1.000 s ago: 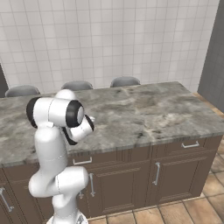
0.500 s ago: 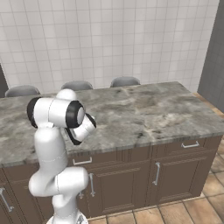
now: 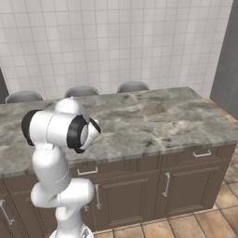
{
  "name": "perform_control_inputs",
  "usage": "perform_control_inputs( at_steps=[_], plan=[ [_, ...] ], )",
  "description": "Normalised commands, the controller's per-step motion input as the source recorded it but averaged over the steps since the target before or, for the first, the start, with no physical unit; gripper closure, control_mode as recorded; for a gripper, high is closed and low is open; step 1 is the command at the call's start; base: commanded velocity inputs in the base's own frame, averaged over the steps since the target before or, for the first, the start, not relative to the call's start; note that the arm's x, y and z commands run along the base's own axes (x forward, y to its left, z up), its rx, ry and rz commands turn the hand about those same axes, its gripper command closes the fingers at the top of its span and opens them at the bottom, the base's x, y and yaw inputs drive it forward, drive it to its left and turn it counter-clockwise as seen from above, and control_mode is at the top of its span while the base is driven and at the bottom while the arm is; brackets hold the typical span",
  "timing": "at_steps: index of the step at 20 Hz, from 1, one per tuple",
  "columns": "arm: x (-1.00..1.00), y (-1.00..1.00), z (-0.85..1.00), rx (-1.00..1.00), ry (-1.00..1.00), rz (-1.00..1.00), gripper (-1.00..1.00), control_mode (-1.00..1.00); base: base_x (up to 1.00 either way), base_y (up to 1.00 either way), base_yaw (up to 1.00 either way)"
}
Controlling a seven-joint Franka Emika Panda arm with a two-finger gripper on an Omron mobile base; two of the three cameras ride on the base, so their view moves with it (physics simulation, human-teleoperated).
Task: Pick the candle and jar from the dining table and place them in the open cabinet. Close the cabinet after placing the objects.
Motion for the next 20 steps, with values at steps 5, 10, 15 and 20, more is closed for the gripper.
perform_control_inputs(
  at_steps=[5,10,15,20],
  plan=[
    [-0.14,0.00,0.67,0.00,0.01,-0.04,1.00,-1.00,0.00,0.00,0.00],
    [-0.26,-0.10,0.69,0.00,0.05,-0.07,1.00,-1.00,0.00,0.00,0.00],
    [-0.18,-0.19,0.64,0.00,0.09,-0.09,1.00,-1.00,0.00,0.00,0.00],
    [-0.02,-0.25,0.64,-0.02,0.12,-0.07,1.00,-1.00,0.00,0.00,0.00]
  ],
)
